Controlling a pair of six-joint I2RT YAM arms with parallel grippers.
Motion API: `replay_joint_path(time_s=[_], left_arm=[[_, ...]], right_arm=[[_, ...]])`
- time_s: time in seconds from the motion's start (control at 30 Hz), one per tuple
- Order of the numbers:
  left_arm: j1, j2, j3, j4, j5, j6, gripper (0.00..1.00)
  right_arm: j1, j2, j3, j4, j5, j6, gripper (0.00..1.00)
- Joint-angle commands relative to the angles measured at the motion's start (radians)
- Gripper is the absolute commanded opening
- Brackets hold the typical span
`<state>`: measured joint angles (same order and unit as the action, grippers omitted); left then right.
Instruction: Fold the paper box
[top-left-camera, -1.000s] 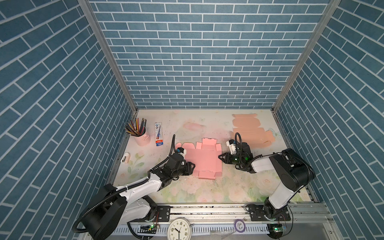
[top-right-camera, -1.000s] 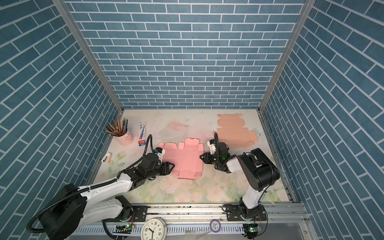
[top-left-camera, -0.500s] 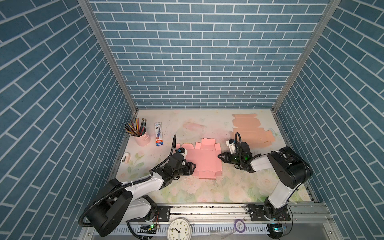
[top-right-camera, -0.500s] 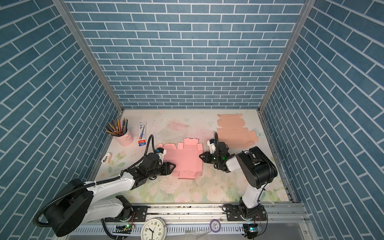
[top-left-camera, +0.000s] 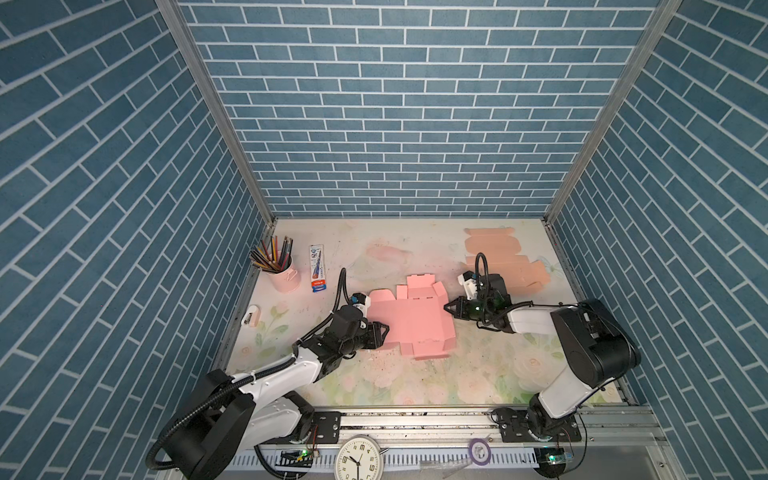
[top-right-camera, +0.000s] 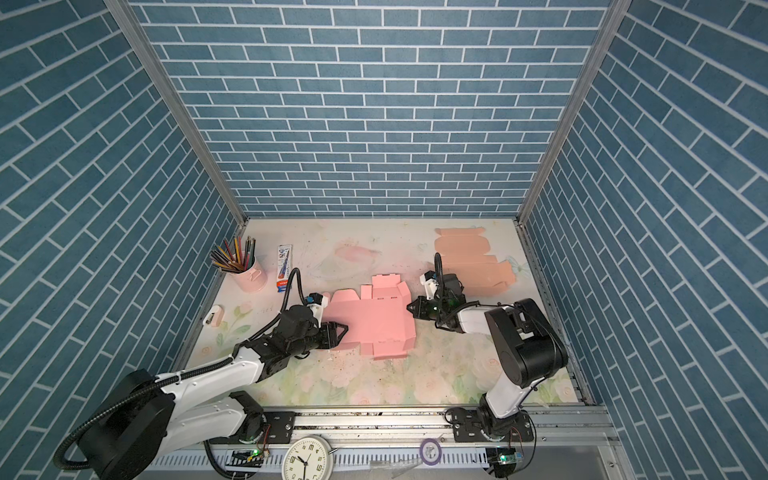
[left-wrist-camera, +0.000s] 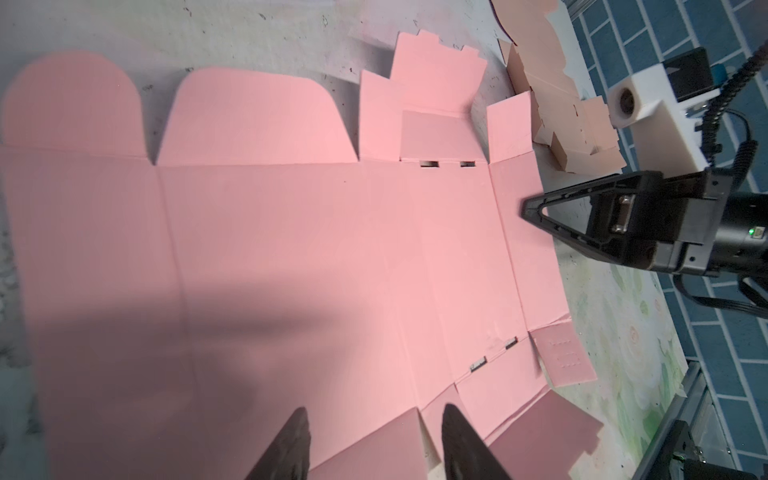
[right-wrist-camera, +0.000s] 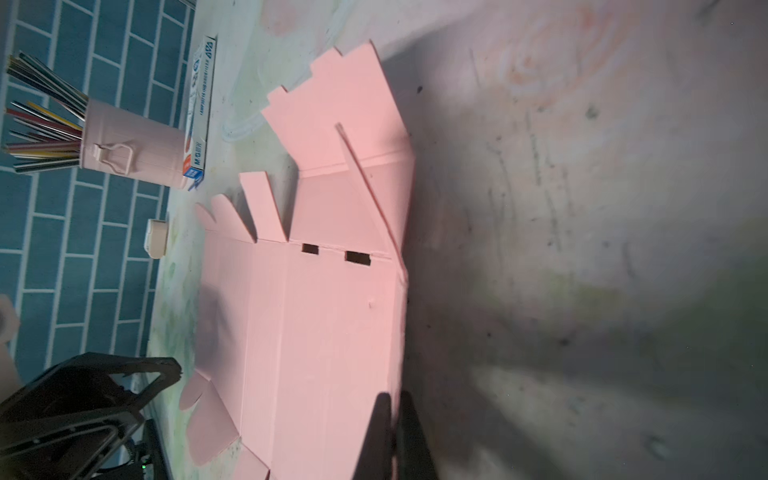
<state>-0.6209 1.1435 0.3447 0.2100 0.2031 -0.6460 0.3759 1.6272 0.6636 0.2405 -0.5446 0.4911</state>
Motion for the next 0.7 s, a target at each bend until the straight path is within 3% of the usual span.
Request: replay_joint_path(time_s=[0.0, 0.17, 0.4, 0.67], left_arm=[[0.009, -0.009, -0.017, -0.011, -0.017, 0.014, 0.52], [0.008, 0.017, -0.016, 0.013, -0.003, 0.017, 0.52], [0.009, 0.044, -0.016, 0.032, 0.007, 0.020, 0.52], [0.008, 0.058, -0.017, 0.037, 0.007, 0.021, 0.52]], right_arm=[[-0.030, -0.064, 0.051, -0.269, 0.042, -0.190, 0.01], [-0.040, -0.041, 0.115, -0.370, 0.060, -0.273, 0.01], [-0.045, 0.043, 0.146, -0.337, 0.023, -0.272, 0.04], [-0.073, 0.026, 0.123, -0.284, -0.005, -0.218, 0.26]])
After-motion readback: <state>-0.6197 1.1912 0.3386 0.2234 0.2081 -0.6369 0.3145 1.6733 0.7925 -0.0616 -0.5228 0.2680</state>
